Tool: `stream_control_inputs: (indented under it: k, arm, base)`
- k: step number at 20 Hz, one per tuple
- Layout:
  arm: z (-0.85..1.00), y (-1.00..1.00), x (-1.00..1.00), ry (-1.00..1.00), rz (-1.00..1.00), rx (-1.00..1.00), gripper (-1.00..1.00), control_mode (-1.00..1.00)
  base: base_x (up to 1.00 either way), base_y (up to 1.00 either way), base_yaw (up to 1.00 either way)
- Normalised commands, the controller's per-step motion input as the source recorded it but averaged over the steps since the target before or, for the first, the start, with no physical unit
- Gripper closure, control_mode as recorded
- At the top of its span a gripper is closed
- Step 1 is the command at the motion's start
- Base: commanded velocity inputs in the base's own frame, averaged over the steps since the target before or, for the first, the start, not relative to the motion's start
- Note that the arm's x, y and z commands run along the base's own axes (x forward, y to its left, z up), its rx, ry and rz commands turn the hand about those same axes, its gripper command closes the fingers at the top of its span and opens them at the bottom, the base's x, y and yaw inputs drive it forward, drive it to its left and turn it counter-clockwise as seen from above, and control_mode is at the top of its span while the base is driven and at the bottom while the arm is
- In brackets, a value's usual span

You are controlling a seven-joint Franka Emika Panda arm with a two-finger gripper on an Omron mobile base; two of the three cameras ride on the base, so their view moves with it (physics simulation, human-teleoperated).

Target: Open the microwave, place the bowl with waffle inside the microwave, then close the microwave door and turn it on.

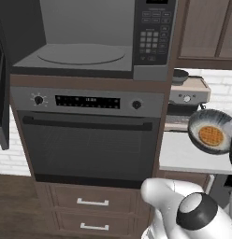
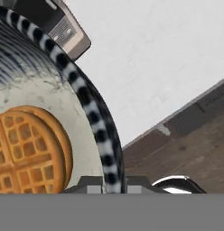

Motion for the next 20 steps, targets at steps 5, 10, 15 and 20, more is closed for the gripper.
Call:
stream_control_inputs:
  k: [5,10,15,20]
  arm:
    - [0.56,0.41,-0.79,0.01,-0.17,-0.01,1.0,-1.0]
    - [0.58,0.56,-0.74,0.05,-0.03,-0.01,1.0,-1.0]
    - [0.55,0.6,-0.68,0.03,0.0,0.03,1.0,-1.0]
    - [0.55,0.9,-0.47,0.01,0.0,0.02,1.0,-1.0]
  base:
    - [0.0,0.0,0.0]
    - [0.0,0.0,0.0]
    - [0.0,0.0,0.0]
    - [0.0,0.0,0.0]
